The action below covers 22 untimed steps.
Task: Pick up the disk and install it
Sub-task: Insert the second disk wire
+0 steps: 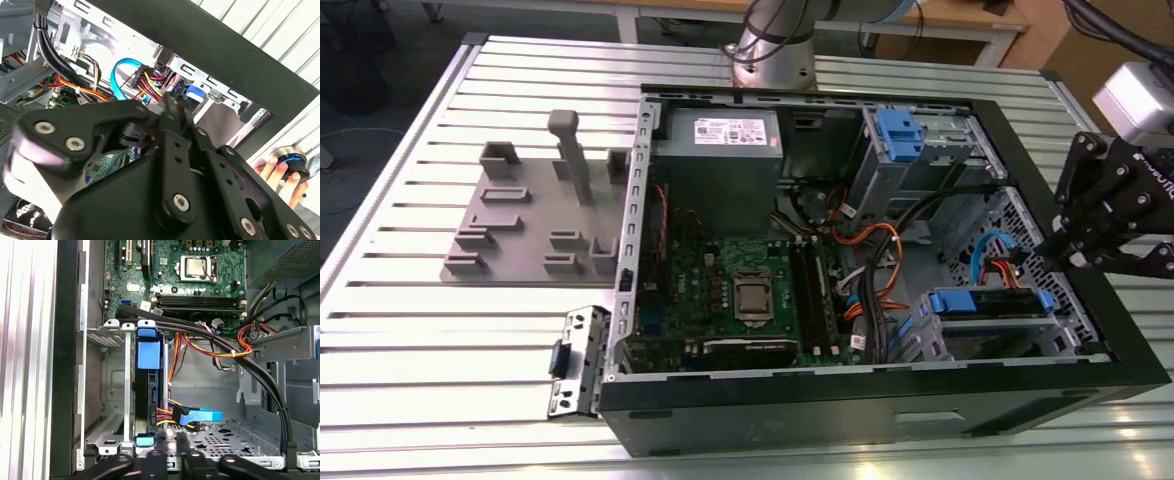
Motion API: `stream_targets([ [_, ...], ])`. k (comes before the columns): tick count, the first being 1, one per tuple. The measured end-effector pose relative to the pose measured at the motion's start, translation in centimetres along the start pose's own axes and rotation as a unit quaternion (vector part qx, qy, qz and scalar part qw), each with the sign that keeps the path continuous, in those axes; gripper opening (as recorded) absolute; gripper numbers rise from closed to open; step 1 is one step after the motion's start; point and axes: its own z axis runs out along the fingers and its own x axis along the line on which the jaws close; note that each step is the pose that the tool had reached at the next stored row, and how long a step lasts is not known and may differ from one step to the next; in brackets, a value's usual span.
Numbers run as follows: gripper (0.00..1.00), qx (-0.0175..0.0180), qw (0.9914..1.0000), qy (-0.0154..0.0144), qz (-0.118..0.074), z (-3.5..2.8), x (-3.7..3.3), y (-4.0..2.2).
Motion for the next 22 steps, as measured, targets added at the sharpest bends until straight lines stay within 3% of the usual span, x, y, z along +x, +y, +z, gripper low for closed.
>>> stream_targets([
  [5, 0.35, 0.0000, 1.00000, 0.0000, 0.000, 0.00, 0.00, -0.02],
  [6, 0.41, 0.0000, 1.00000, 0.0000, 0.000, 0.00, 0.00, -0.02],
  [9, 0.41, 0.0001, 1.00000, 0.0000, 0.000, 0.02, -0.01, 0.26],
  [15, 0.41, 0.0009, 1.00000, 0.0000, 0.000, 0.14, -0.16, 2.07],
  [22, 0.41, 0.0010, 1.00000, 0.0001, 0.000, 0.70, -0.09, 2.09],
])
